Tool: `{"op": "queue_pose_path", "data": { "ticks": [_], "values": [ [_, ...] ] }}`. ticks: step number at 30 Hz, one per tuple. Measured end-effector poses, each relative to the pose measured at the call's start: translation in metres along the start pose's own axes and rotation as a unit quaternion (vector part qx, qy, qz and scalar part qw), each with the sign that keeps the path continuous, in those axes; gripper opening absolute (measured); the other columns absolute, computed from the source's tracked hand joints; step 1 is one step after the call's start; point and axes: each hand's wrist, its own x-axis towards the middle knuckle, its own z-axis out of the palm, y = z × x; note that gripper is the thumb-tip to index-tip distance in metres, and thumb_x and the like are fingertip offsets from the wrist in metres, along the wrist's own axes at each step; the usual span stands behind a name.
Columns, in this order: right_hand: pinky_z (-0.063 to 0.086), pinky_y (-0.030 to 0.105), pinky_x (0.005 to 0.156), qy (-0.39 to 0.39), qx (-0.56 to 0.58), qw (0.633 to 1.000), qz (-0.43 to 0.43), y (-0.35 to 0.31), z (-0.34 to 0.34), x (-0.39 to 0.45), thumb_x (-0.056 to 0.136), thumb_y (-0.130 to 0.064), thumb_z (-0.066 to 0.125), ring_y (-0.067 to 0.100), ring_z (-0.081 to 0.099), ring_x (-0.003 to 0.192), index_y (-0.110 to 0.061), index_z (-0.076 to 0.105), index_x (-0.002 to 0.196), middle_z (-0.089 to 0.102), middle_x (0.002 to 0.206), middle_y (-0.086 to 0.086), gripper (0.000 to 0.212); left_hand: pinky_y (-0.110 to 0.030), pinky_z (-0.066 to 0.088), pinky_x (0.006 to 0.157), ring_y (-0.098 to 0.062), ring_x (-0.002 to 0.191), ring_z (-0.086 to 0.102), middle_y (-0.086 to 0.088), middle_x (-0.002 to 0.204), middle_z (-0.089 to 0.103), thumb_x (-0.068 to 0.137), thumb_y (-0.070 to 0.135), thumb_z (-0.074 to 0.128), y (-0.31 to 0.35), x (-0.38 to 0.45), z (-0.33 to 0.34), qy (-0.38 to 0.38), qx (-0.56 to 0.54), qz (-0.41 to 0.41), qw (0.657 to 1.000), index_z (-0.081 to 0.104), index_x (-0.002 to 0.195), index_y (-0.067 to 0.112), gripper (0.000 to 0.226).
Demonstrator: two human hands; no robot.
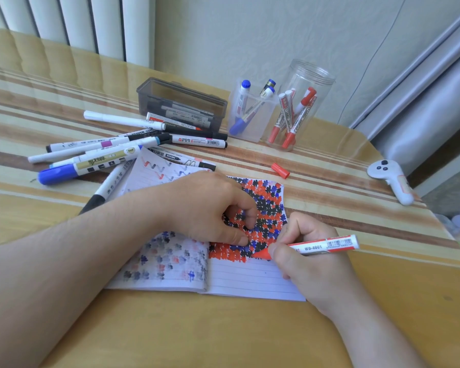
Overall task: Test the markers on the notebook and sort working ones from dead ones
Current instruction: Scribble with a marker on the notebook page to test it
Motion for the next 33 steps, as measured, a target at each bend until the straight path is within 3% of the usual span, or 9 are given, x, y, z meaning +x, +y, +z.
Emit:
{"op": "queue_pose_path", "data": {
  "ticks": [3,8,11,16,18,21,26,30,33],
  "values": [
    [0.036,0.036,0.050,-0.003,0.069,0.997,-0.043,0.003,0.003,0.001,0.066,-0.032,0.075,0.019,0.043,0.051,-0.017,0.052,0.060,0.051,0.058,0.006,0.028,-0.034,0.048,0.085,-0.005,0.088,0.054,0.016,0.086,0.058,0.088,0.055,0.069,0.001,-0.001,0.001,-0.002,0.007,-0.010,1.000,0.062,0.116,0.045,0.030],
    [0.031,0.026,0.045,0.000,0.220,0.975,-0.021,0.009,-0.003,0.005,0.064,-0.025,0.077,0.019,0.036,0.048,-0.022,0.053,0.062,0.045,0.057,0.011,0.025,-0.028,0.048,0.085,-0.003,0.096,0.058,0.015,0.107,0.063,0.102,0.007,0.051,-0.006,-0.006,-0.004,0.052,-0.118,-0.060,0.990,0.036,0.136,0.035,0.047],
    [0.031,0.022,0.043,-0.011,0.363,0.932,-0.014,0.012,-0.011,0.009,0.068,-0.026,0.094,0.018,0.035,0.048,-0.019,0.063,0.082,0.041,0.058,0.010,0.035,-0.023,0.050,0.080,-0.002,0.092,0.062,0.015,0.110,0.067,0.094,0.012,0.071,-0.008,-0.005,-0.010,0.085,-0.177,-0.072,0.978,0.036,0.131,0.029,0.054],
    [0.035,0.020,0.042,-0.013,0.441,0.897,0.015,0.011,-0.014,0.013,0.063,-0.032,0.095,0.016,0.047,0.054,-0.021,0.072,0.093,0.061,0.074,0.008,0.040,-0.012,0.050,0.077,0.002,0.085,0.066,0.015,0.098,0.074,0.081,0.022,0.087,-0.004,-0.005,-0.009,0.105,-0.194,-0.086,0.972,0.045,0.118,0.031,0.057],
    [0.035,0.021,0.041,-0.006,0.446,0.895,0.031,0.011,-0.014,0.014,0.077,-0.022,0.077,0.017,0.047,0.054,-0.020,0.073,0.091,0.063,0.075,0.009,0.015,-0.010,0.048,0.075,0.003,0.083,0.064,0.017,0.098,0.074,0.080,0.024,0.088,0.000,-0.005,-0.009,0.107,-0.186,-0.081,0.973,0.045,0.115,0.032,0.056],
    [0.036,0.021,0.041,0.005,0.447,0.893,0.049,0.012,-0.014,0.014,0.081,-0.022,0.057,0.018,0.046,0.055,-0.016,0.074,0.093,0.064,0.076,0.011,0.022,-0.010,0.048,0.076,0.003,0.085,0.064,0.018,0.099,0.073,0.080,0.026,0.088,0.004,-0.006,-0.010,0.105,-0.178,-0.080,0.975,0.044,0.114,0.032,0.057],
    [0.039,0.023,0.045,-0.013,0.421,0.906,0.045,0.013,-0.012,0.014,0.078,-0.028,0.063,0.020,0.049,0.058,-0.011,0.077,0.101,0.068,0.083,0.017,0.031,-0.011,0.049,0.074,0.003,0.085,0.064,0.020,0.100,0.073,0.080,0.029,0.087,0.005,-0.006,-0.010,0.096,-0.162,-0.069,0.980,0.042,0.113,0.036,0.057],
    [0.041,0.025,0.051,-0.050,0.399,0.915,0.020,0.016,-0.012,0.013,0.068,-0.053,0.078,0.019,0.054,0.063,-0.007,0.075,0.116,0.072,0.101,0.026,0.067,-0.012,0.048,0.075,0.004,0.088,0.065,0.021,0.098,0.073,0.080,0.031,0.087,0.002,-0.005,-0.010,0.091,-0.129,-0.064,0.985,0.049,0.109,0.034,0.048],
    [0.038,0.025,0.049,-0.027,0.393,0.919,0.024,0.014,-0.011,0.012,0.083,-0.042,0.069,0.020,0.051,0.060,-0.009,0.077,0.112,0.073,0.094,0.024,0.045,-0.013,0.049,0.079,0.002,0.092,0.066,0.019,0.095,0.073,0.083,0.032,0.085,0.001,-0.005,-0.010,0.095,-0.137,-0.049,0.985,0.065,0.104,0.035,0.029]
  ]
}}
